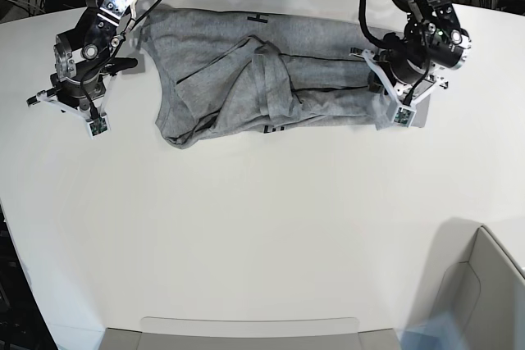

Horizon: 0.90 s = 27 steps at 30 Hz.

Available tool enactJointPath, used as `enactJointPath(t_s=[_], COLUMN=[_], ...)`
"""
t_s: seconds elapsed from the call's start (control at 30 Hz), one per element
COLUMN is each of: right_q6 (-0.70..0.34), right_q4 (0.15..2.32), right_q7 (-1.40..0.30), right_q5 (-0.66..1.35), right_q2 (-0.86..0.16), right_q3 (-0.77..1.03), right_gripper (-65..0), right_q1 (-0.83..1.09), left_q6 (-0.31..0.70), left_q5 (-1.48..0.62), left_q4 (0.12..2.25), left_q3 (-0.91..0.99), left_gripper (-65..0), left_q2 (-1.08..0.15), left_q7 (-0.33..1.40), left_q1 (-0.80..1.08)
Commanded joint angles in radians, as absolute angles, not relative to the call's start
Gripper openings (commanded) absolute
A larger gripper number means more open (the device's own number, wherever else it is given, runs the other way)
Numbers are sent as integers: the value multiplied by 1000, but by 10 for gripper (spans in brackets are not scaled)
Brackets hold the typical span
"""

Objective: Fold the T-shirt properly
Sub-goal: 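Move the left gripper onto the folded shirt and pinch the fabric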

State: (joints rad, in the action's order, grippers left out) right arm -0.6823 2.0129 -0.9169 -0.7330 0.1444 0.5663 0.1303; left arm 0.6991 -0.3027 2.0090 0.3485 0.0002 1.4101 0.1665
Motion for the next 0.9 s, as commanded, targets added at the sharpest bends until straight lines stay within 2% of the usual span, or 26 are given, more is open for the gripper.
enactJointPath(t_s=[0.0,0.27,0.87], right_q6=[-698,-698,-698], right_q4=[2028,2028,2026], right_q7=[-908,-908,-908], right_q5=[-734,-734,-734], right_q2=[140,140,140], right_q3=[564,564,564], right_gripper=[-574,-574,-574], right_q1=[117,117,117], left_q6=[698,698,698], left_q5=[-312,-315,-317], left_q4=[2025,2025,2022], left_q3=[334,200,194], left_gripper=[-650,-650,-650], left_q2=[-2,10,87], left_q7=[1396,1376,1354], left_q1=[159,186,180])
